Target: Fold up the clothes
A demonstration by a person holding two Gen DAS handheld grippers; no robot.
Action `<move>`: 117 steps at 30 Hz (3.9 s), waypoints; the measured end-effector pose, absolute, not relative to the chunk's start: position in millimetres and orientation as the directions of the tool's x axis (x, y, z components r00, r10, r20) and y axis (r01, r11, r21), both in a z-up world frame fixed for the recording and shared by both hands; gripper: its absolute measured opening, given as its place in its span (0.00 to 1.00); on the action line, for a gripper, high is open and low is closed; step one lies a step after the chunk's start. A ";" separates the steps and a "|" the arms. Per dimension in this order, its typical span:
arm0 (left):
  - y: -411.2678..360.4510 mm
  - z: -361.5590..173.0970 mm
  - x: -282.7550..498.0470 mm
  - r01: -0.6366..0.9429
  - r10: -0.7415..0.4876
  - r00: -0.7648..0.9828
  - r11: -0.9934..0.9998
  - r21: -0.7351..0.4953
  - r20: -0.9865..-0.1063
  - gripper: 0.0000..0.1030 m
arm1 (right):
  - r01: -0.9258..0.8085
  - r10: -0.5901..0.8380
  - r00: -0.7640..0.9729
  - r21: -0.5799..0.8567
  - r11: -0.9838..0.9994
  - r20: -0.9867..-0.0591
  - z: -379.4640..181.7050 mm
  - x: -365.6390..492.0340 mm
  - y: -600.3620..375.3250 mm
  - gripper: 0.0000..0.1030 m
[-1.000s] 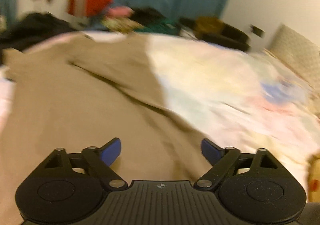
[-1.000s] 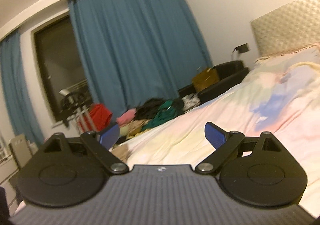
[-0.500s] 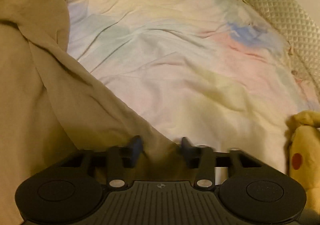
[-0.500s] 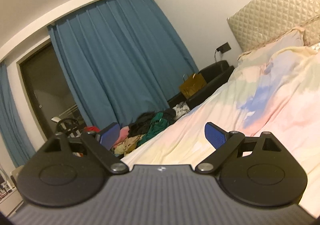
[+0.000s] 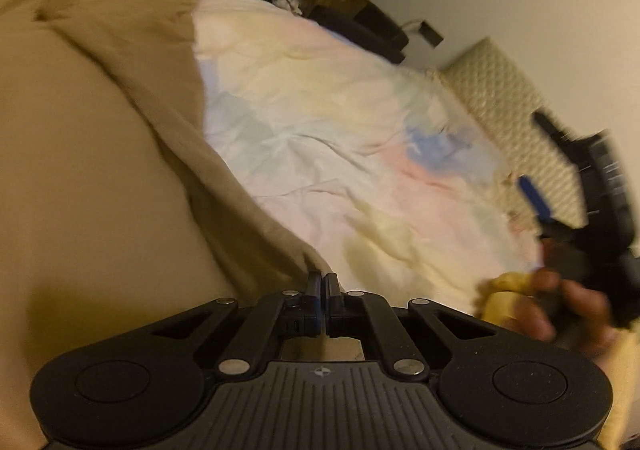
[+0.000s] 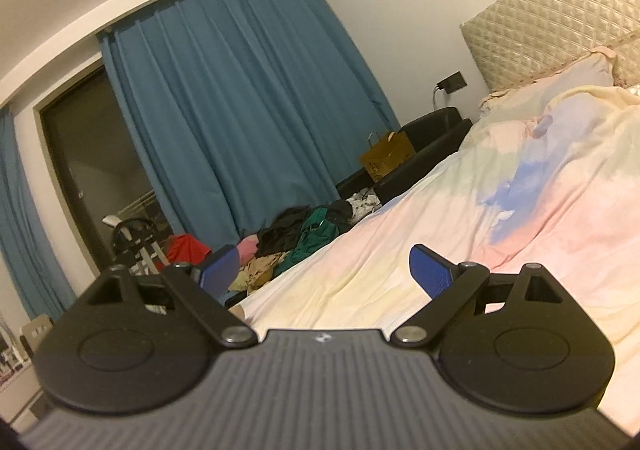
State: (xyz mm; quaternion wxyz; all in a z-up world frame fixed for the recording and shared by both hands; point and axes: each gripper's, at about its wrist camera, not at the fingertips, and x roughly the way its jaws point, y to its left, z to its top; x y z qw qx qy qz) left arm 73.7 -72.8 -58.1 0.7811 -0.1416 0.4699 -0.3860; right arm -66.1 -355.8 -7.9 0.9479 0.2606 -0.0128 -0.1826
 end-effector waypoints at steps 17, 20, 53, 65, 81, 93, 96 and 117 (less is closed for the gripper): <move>50.9 -127.7 82.7 0.143 -0.737 0.293 0.663 -0.735 -0.609 0.55 | 0.202 -0.141 0.971 0.347 0.916 -0.192 -5.4 -32.8 -281.8 0.90; 42.0 -135.1 85.5 0.153 -0.748 0.259 0.656 -0.739 -0.611 0.58 | 0.181 -0.109 0.969 0.338 0.923 -0.222 -7.7 -26.9 -276.0 0.90; -11.0 -48.5 11.5 0.460 -0.445 0.672 0.877 -0.137 -0.592 0.89 | 0.067 -0.010 0.970 0.231 0.971 -0.241 -3.7 -24.6 -247.3 0.90; 18.3 -14.0 18.9 0.388 -0.412 0.755 0.908 -0.160 -0.509 0.98 | 0.053 0.000 0.973 0.225 0.973 -0.231 -3.2 -25.0 -240.2 0.91; 6.2 24.0 58.6 0.355 -0.325 0.803 0.934 -0.037 -0.500 0.99 | 0.036 0.020 0.971 0.227 0.973 -0.237 -6.7 -22.8 -234.0 0.90; 53.8 10.6 66.2 0.271 -0.277 0.835 0.959 -0.083 -0.475 0.99 | -0.020 0.082 0.958 0.220 0.975 -0.276 -13.8 -12.0 -225.6 0.90; 75.9 10.2 69.4 0.245 -0.266 0.837 0.963 -0.108 -0.477 0.99 | -0.075 0.138 0.931 0.193 0.978 -0.337 -10.8 8.7 -211.2 0.90; 212.8 -33.9 119.7 0.044 -0.187 0.853 0.956 -0.290 -0.488 0.97 | -0.524 0.448 0.677 0.045 0.851 -0.584 -48.8 324.7 100.6 0.72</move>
